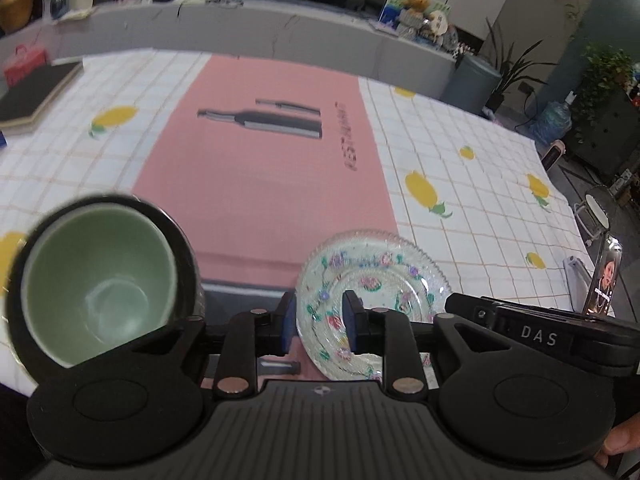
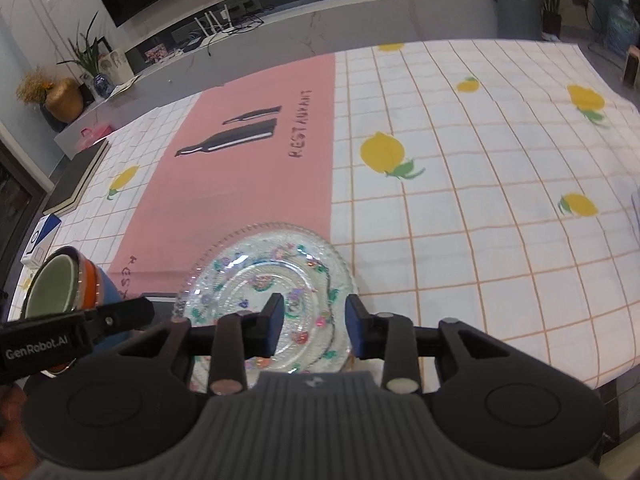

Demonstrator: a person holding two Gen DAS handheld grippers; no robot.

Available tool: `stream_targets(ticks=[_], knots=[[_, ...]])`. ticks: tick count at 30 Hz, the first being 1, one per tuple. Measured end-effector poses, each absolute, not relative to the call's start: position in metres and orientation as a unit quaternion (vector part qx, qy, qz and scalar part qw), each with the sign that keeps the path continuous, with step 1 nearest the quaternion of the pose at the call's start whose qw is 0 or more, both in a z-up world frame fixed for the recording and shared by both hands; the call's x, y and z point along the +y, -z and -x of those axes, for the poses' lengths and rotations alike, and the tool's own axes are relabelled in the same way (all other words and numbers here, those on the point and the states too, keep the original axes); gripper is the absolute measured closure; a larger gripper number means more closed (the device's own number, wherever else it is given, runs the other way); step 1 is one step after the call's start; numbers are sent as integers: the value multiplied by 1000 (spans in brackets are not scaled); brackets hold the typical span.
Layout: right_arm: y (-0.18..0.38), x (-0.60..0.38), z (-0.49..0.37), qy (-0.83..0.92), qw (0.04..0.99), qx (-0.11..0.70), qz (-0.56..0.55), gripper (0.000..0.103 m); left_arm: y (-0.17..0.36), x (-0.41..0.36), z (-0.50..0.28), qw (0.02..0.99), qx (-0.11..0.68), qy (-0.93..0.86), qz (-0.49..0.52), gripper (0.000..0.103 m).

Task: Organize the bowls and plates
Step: 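Open both grippers to release the glass dish, then move both grippers to the bowl stack rim and close on it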

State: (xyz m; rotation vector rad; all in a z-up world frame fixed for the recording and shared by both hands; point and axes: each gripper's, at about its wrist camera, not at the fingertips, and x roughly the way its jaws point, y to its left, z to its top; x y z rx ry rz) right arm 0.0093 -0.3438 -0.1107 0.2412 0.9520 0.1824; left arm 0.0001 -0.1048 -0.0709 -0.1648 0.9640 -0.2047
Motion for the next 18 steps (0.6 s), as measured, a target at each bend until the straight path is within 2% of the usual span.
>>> stream_targets(ticks=[8, 10, 13, 16, 18], knots=[[85, -313, -4, -118, 884, 441, -95, 48, 39, -77, 8, 897, 422, 110, 68, 43], [78, -303, -2, -129, 886, 436, -95, 38, 32, -65, 9, 901, 415, 107, 74, 38], [70, -286, -1, -136, 887, 431, -94, 23, 26, -46, 10, 905, 406, 91, 88, 36], [63, -267, -3, -140, 886, 433, -91, 16, 22, -25, 12, 908, 401, 73, 97, 31], [61, -255, -4, -149, 885, 431, -90, 16, 20, -12, 14, 911, 395, 57, 100, 31]])
